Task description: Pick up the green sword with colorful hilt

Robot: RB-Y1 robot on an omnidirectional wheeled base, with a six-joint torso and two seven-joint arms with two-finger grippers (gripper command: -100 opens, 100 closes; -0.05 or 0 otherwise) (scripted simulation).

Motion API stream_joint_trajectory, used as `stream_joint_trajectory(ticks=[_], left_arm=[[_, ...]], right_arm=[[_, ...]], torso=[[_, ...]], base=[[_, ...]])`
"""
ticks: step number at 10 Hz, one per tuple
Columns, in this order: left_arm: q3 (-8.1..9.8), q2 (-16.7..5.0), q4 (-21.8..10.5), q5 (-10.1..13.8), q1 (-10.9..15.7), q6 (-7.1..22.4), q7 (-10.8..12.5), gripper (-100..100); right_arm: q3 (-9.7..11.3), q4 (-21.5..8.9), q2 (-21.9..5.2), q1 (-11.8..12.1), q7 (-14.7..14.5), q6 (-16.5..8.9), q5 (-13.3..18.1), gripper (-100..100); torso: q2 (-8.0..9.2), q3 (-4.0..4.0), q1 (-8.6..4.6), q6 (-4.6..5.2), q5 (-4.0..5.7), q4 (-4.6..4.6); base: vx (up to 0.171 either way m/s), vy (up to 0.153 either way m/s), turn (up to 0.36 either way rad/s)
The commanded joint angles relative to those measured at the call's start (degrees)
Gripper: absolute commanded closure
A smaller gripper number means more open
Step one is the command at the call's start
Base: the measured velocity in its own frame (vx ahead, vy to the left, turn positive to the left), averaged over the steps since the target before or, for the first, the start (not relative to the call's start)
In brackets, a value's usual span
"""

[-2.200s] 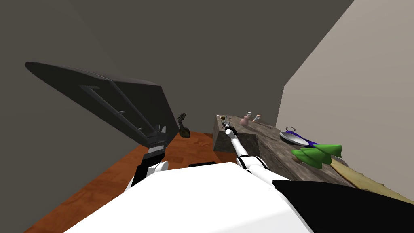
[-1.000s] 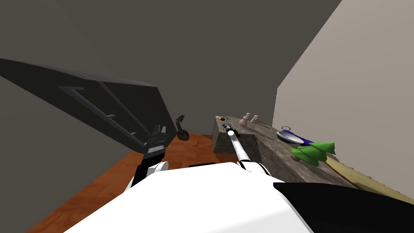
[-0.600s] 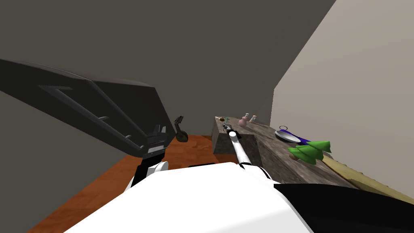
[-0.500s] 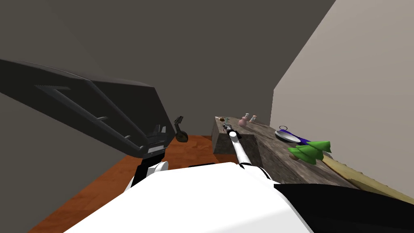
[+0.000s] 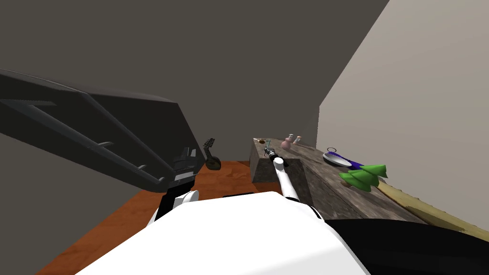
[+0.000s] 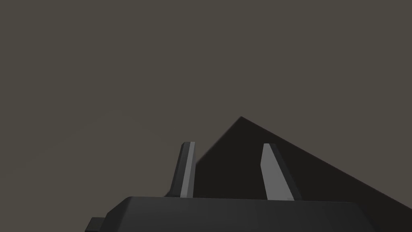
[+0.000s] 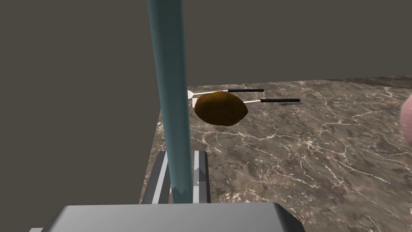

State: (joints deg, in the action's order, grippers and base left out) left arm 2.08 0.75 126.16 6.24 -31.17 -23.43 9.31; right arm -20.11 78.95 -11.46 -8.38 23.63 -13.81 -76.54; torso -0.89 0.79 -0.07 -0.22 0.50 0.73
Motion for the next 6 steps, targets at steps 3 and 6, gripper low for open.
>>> stream_joint_trajectory(ticks=[3, 6], left_arm=[[0.00, 0.00, 0.00, 0.00, 0.00, 0.00, 0.00, 0], [0.00, 0.00, 0.00, 0.00, 0.00, 0.00, 0.00, 0]], right_arm=[[-2.78, 3.04, 1.73, 2.13, -5.57, -4.56, -3.33, 100], [-5.19, 5.66, 3.10, 4.05, -9.78, -8.07, -6.33, 100]], torso=[[-0.03, 0.01, 0.06, -0.05, 0.00, -0.01], [0.06, -0.06, -0.02, -0.04, -0.01, -0.05]], base=[[0.059, 0.046, -0.055], [0.048, 0.031, -0.061]])
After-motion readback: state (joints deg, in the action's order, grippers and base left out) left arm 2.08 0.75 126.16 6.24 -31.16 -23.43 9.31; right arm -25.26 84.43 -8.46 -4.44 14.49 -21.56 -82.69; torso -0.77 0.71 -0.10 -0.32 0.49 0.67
